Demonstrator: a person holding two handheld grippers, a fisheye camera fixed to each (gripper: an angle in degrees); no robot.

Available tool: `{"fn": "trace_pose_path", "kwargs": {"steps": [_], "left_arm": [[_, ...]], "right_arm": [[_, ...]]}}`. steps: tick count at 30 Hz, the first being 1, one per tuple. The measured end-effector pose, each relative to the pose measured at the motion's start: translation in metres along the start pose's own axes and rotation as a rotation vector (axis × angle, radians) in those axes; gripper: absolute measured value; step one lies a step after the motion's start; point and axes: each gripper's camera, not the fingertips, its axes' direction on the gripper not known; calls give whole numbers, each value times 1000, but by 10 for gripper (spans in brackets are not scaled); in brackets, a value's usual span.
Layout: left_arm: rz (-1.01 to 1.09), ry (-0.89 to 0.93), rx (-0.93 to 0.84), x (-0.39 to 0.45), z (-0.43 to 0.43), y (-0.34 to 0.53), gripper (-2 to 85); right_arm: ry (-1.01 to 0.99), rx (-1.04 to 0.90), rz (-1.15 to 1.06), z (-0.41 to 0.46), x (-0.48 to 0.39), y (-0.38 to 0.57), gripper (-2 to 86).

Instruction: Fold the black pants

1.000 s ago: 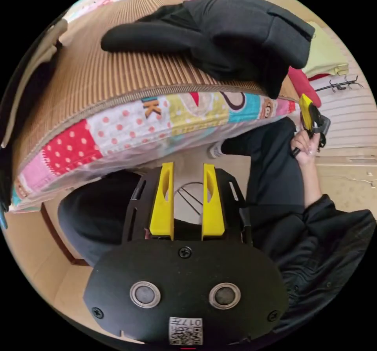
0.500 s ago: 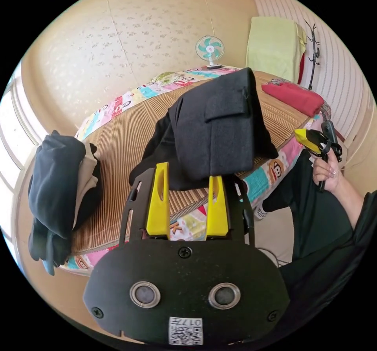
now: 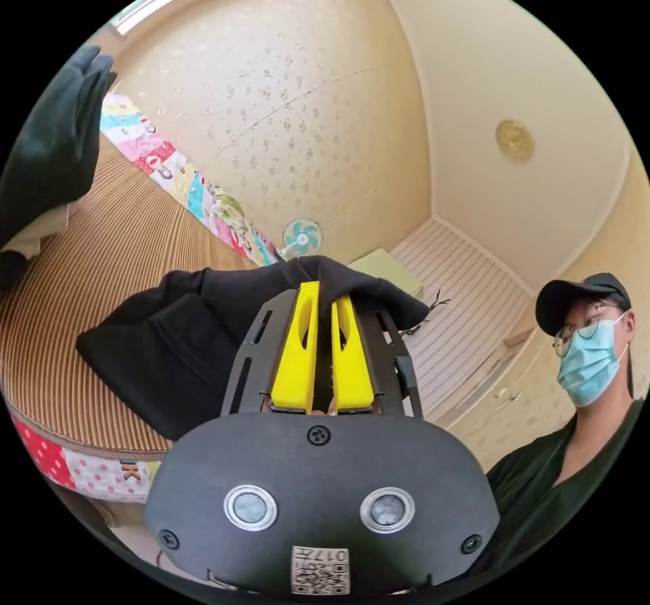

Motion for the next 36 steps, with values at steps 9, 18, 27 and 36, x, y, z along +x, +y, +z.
{"fn": "trace_pose_path", "kwargs": {"steps": [9, 18, 27, 36], "left_arm": [[185, 86, -17, 69, -27, -5, 31], [273, 227, 2, 131, -34, 10, 32], [340, 268, 82, 166, -87, 58, 26], [393, 170, 254, 203, -196, 65, 30]], "right_arm": [[170, 89, -236, 7, -97, 20, 77], [465, -119, -760, 62, -264, 98, 172], [862, 28, -1054, 170, -362, 144, 181], [879, 518, -1058, 138, -513, 84, 42]]}}
